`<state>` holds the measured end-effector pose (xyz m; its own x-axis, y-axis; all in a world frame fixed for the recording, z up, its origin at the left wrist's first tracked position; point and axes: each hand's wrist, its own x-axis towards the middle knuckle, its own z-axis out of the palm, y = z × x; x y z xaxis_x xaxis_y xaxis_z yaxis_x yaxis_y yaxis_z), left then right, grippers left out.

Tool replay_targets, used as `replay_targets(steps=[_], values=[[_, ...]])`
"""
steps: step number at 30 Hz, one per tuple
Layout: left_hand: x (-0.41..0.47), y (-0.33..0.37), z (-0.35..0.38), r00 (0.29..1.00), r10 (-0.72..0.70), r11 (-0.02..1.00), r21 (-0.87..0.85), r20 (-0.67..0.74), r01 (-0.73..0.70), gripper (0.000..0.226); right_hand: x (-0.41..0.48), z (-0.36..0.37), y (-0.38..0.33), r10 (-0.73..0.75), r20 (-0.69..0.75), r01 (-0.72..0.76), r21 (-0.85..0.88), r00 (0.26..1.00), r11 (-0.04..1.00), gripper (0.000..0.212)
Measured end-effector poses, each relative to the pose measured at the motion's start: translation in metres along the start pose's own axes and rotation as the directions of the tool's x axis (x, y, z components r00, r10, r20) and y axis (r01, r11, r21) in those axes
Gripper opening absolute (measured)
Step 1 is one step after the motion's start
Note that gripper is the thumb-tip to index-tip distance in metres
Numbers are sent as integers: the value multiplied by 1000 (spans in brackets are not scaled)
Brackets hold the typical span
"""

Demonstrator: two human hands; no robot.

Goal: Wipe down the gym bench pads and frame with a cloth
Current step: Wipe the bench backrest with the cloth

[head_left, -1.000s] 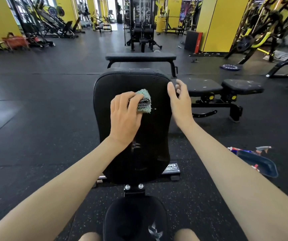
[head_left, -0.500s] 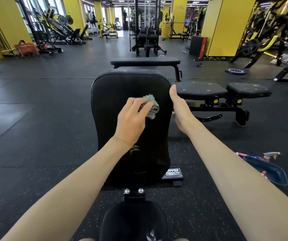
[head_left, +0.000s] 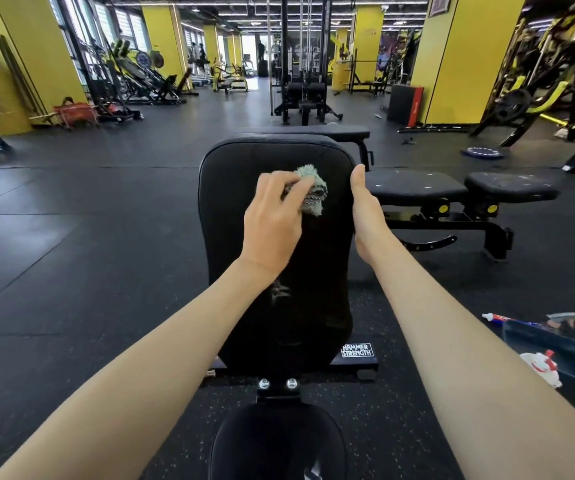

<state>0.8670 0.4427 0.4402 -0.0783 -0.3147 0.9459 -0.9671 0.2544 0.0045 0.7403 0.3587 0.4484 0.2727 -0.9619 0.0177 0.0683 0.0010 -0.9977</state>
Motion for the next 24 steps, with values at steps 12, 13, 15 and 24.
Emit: replay_targets(steps=[12,13,15,24], values=[[11,-2,-1,992,123,992,-6,-3,-123,29,1,3,4,-53,-40,54,29,998,998,77],[19,-3,-1,995,95,995,-2,-29,-95,30,1,3,4,-56,-45,57,18,997,998,75],[29,-3,4,996,72,997,26,-44,-71,30,2,1,4,-56,-43,57,21,997,998,69],[13,5,8,983,183,982,48,26,-184,33,-3,-2,1,-73,-2,73,-5,997,997,66]])
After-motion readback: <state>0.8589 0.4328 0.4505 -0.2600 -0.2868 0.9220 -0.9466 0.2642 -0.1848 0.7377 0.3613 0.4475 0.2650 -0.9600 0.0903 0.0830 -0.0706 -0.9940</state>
